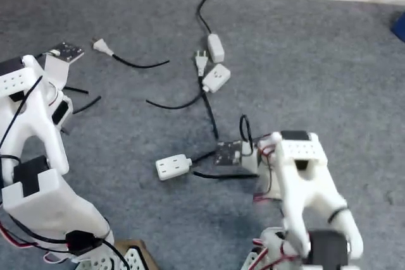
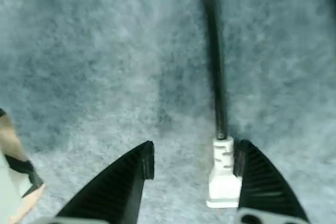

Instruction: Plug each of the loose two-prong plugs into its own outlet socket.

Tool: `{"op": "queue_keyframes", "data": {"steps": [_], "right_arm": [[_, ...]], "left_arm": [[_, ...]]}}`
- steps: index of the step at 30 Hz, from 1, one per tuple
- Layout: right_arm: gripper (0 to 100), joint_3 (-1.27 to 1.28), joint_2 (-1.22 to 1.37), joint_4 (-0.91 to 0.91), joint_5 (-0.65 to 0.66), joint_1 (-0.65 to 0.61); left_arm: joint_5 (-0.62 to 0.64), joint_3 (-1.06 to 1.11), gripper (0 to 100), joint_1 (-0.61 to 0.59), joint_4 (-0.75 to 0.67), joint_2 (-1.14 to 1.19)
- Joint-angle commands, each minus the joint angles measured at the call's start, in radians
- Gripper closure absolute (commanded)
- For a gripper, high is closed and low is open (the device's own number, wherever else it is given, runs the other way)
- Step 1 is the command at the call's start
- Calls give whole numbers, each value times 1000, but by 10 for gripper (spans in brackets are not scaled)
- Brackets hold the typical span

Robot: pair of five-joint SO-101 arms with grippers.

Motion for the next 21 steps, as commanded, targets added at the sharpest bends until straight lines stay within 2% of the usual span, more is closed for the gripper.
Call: {"op": "queue_keyframes", "data": {"steps": [1, 15, 21], "right_arm": [[759, -104, 74, -67, -6, 30], [763, -147, 200, -122, -2, 67], [905, -153, 255, -124, 2, 88]], "left_arm": [[-6, -12, 883, -24, -9, -61], [-6, -12, 884, -25, -6, -62], [-6, -12, 884, -25, -3, -62]]}}
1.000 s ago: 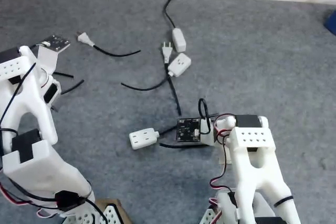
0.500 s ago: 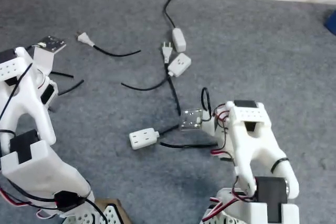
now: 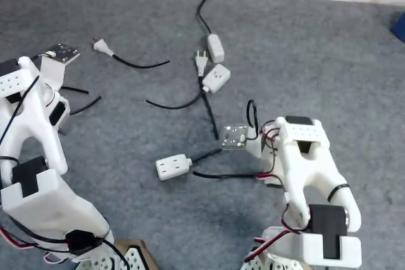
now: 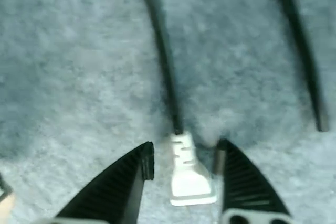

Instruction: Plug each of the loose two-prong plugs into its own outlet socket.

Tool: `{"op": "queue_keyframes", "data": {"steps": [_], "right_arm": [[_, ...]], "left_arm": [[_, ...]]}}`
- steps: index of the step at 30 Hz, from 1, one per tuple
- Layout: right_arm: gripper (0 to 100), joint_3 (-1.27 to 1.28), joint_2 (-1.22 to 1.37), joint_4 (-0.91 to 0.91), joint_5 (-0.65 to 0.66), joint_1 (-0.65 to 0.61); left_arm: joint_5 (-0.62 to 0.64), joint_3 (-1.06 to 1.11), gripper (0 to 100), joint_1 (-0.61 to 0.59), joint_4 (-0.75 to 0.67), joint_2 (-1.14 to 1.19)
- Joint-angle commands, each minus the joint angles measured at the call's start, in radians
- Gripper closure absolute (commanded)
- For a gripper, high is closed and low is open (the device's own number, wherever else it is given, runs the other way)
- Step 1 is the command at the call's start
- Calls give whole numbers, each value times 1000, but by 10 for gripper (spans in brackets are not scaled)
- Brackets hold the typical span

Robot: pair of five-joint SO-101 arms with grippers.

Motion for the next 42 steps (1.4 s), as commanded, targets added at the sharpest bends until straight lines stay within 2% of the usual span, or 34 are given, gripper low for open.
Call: {"op": "queue_keyframes", "data": {"steps": [1, 4, 9, 14, 22, 25, 30, 31, 33, 37, 42], "right_arm": [[930, -7, 33, -87, 6, 31], [993, -5, 38, -101, 0, 31], [991, -1, 31, -94, -29, 28], [991, -142, 30, -56, -402, -18], [992, -766, 54, 357, -1102, -202], [992, -954, 140, 490, -1284, -280], [992, -1130, 380, 529, -1559, -338], [992, -1173, 424, 529, -1600, -351], [993, -1282, 512, 538, -1600, -378], [993, -1468, 605, 575, -1617, -435], [993, -1658, 616, 679, -1708, -473]], "left_arm": [[-6, -12, 884, -8, -2, -62], [-6, -12, 884, -8, -2, -62], [-6, -12, 884, -8, -2, -62], [-6, -12, 884, 8, -3, -62], [0, -10, 884, 84, -2, -61], [11, -16, 885, 120, -2, -62], [206, -105, 883, 193, -8, -110], [229, -107, 883, 211, -14, -150], [279, -94, 883, 257, -49, -269], [318, 70, 846, 332, -180, -605], [315, 679, 786, 418, -523, -1009]]}}
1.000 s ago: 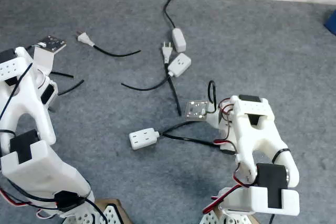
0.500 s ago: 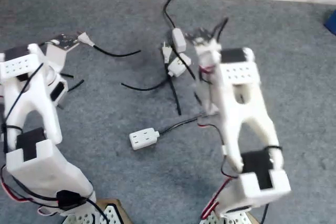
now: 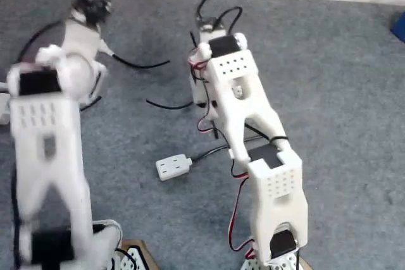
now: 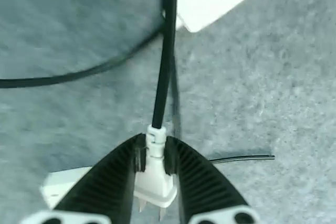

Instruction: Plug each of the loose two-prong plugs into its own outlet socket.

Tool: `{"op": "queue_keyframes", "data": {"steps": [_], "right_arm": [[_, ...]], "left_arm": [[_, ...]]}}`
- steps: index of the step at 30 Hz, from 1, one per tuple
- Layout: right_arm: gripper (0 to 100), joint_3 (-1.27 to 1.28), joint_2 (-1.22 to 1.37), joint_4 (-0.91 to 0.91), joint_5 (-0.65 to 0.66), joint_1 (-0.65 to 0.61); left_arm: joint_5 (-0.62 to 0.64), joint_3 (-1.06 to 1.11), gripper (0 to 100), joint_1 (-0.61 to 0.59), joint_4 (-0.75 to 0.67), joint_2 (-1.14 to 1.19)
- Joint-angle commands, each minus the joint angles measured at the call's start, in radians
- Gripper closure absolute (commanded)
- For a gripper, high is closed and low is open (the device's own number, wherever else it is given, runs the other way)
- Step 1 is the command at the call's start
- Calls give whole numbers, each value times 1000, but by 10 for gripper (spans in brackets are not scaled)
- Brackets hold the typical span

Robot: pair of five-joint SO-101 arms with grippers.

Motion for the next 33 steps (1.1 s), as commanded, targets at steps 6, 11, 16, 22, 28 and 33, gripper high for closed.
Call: {"op": "queue_keyframes", "data": {"steps": [6, 11, 16, 22, 28, 33], "right_arm": [[993, -153, -24, 67, -81, -58], [993, -117, -50, 67, -81, -16], [993, -82, -128, 67, -89, -15], [993, 116, -199, 54, -123, -59], [993, 208, -205, -10, -127, -101], [993, 214, -205, -36, -161, -182]], "left_arm": [[9, 834, 771, 133, -394, -684], [6, 984, 680, 142, -241, -957], [9, 1086, 652, 231, -193, -1165], [31, 1101, 653, 308, -230, -1165], [43, 1107, 648, 349, -399, -1069], [43, 1106, 648, 415, -511, -954]]}}
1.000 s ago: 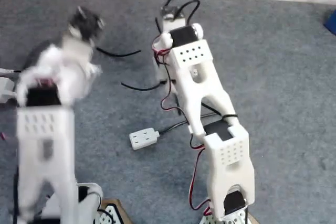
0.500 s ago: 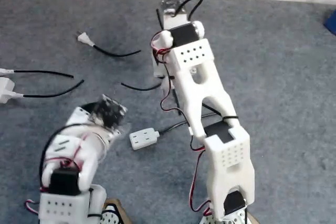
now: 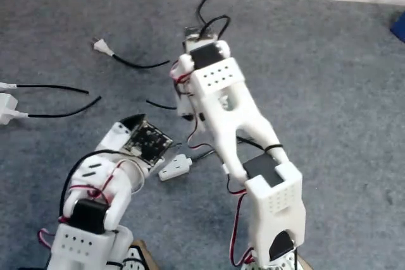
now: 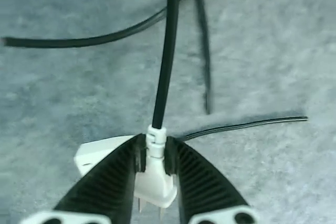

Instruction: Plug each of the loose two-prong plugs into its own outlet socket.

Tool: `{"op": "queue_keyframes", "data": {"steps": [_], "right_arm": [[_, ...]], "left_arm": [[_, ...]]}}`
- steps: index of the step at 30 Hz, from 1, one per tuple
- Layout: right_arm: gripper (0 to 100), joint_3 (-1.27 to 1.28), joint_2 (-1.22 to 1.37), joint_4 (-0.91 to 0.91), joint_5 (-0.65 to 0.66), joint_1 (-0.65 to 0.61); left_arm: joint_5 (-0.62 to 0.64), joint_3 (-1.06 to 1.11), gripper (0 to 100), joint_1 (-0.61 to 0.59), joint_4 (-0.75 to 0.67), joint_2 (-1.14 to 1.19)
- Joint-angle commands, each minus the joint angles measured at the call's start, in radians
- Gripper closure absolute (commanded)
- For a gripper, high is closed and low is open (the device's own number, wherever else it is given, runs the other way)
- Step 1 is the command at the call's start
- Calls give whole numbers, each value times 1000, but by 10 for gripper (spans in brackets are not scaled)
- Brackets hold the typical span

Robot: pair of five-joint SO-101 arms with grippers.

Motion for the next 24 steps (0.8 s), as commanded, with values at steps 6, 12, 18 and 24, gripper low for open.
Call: {"op": "queue_keyframes", "data": {"steps": [6, 12, 18, 24], "right_arm": [[993, -8, -68, -31, -46, -88], [993, -16, -81, 21, -28, -81], [993, -13, -183, 71, -2, -79], [993, 15, -271, 76, 40, -70]], "left_arm": [[9, -8, 648, 30, -196, 131], [8, -7, 648, 10, -249, 200], [8, -8, 649, -15, -284, 249], [8, -1, 652, -18, -284, 259]]}}
